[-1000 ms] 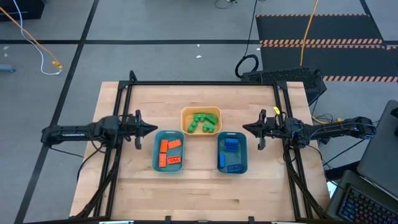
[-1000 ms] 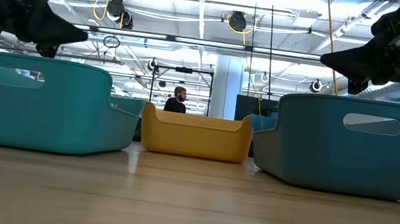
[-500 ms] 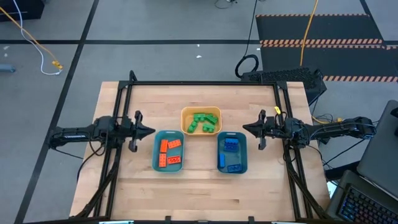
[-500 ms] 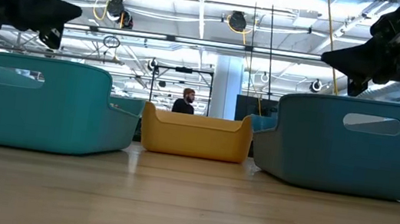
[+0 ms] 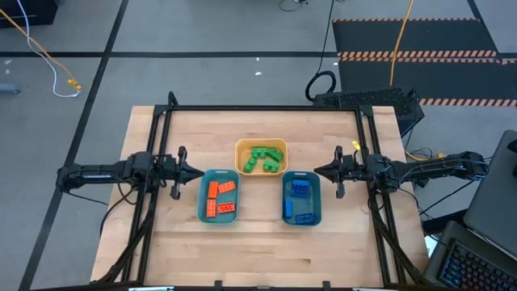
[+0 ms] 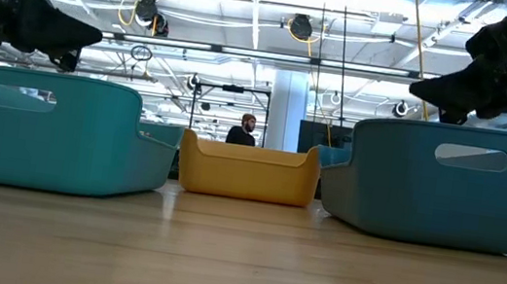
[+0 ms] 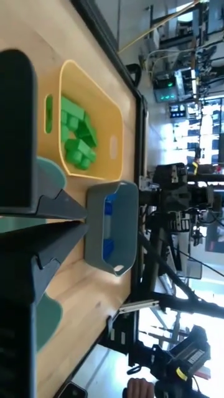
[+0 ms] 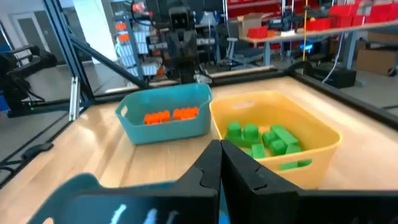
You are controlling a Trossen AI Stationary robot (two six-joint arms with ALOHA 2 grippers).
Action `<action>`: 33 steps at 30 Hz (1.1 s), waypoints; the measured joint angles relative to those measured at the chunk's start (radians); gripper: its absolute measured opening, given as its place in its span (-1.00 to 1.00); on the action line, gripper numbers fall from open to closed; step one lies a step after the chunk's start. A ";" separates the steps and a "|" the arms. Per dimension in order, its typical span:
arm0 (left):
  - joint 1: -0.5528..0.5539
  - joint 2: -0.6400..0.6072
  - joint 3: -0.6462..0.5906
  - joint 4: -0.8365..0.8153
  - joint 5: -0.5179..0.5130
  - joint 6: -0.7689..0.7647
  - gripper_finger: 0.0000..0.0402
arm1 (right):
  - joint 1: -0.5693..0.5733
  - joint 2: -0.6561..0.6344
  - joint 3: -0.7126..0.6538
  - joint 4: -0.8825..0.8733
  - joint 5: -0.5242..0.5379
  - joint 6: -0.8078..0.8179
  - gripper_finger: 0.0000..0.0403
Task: Sort & place blocks by color
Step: Return to Home Position
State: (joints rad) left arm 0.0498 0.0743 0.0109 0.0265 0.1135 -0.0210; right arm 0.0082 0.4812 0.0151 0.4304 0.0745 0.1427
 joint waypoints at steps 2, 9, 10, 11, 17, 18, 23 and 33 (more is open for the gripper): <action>0.000 0.004 0.000 0.000 0.000 -0.009 -0.88 | 0.000 0.000 0.000 0.023 -0.004 -0.021 -1.00; 0.000 0.004 0.000 0.000 0.000 -0.038 -0.87 | 0.000 -0.034 0.000 0.118 -0.128 -0.095 -1.00; 0.000 0.004 0.000 0.000 0.000 -0.041 -0.87 | 0.000 -0.048 0.000 0.086 -0.131 -0.087 -1.00; 0.000 0.004 0.000 0.000 0.000 -0.042 -0.87 | 0.000 -0.064 0.000 0.056 -0.131 -0.080 -1.00; 0.000 0.004 0.000 0.000 0.000 -0.037 -0.87 | 0.000 -0.184 0.000 -0.105 -0.130 -0.059 -1.00; 0.000 0.004 0.000 0.000 0.000 -0.037 -0.87 | 0.000 -0.206 0.000 -0.132 -0.129 -0.056 -1.00; 0.000 0.004 0.000 0.000 0.000 -0.035 -0.87 | 0.000 -0.295 0.000 -0.212 -0.128 -0.025 -1.00; 0.000 0.004 0.000 -0.007 -0.040 0.043 -0.87 | 0.000 -0.351 0.000 -0.373 -0.045 -0.040 -1.00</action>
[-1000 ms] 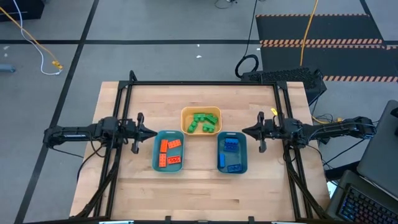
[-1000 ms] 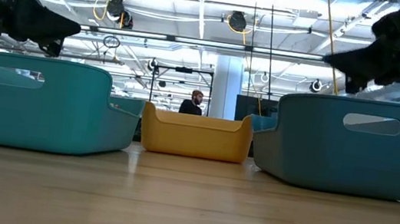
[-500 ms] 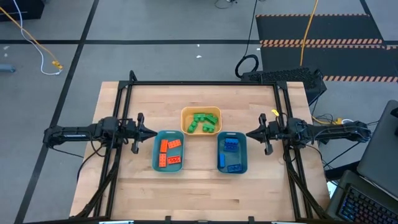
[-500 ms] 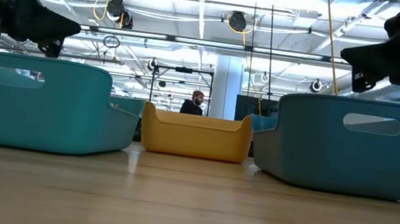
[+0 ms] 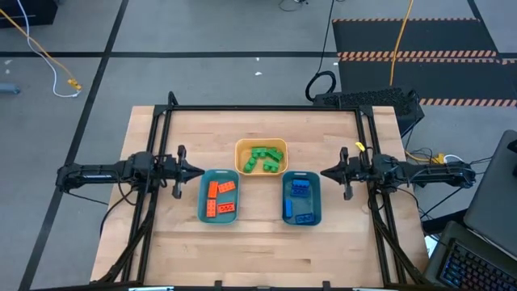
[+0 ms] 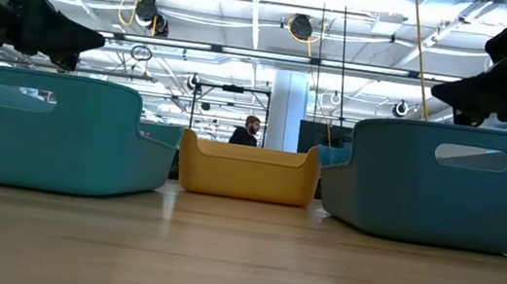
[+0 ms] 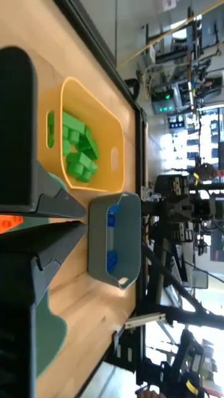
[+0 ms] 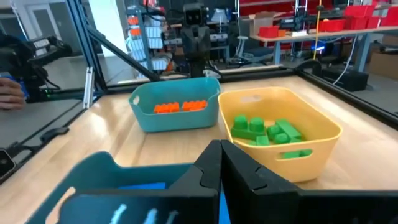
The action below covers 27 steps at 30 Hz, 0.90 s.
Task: Sort & place blocks by color
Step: Return to Home Position
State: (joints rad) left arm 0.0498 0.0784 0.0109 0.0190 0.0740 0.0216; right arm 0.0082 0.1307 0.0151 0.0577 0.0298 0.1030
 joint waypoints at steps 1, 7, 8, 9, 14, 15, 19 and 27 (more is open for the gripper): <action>0.000 0.000 0.000 -0.001 -0.006 0.001 -0.87 | 0.000 -0.003 0.000 0.002 0.000 0.002 -1.00; 0.000 0.000 0.000 -0.003 -0.016 0.014 -0.87 | 0.000 -0.006 0.000 -0.028 -0.007 0.029 -1.00; 0.000 0.000 0.000 -0.002 -0.016 0.023 -0.87 | 0.000 -0.006 0.000 -0.030 -0.008 0.031 -1.00; 0.000 0.000 0.000 -0.002 -0.016 0.030 -0.87 | 0.000 -0.006 0.000 -0.030 -0.008 0.031 -1.00; 0.000 0.000 0.000 -0.004 -0.020 0.057 -0.87 | 0.000 -0.006 0.000 -0.034 -0.009 0.023 -1.00; 0.000 0.000 0.000 -0.004 -0.023 0.060 -0.87 | 0.000 -0.006 0.000 -0.035 -0.009 0.023 -1.00; 0.000 0.000 0.000 -0.005 -0.027 0.072 -0.87 | 0.000 -0.006 0.000 -0.035 -0.008 0.025 -1.00; 0.000 0.000 0.000 -0.004 -0.027 0.074 -0.87 | 0.000 -0.006 0.000 -0.021 -0.006 0.042 -1.00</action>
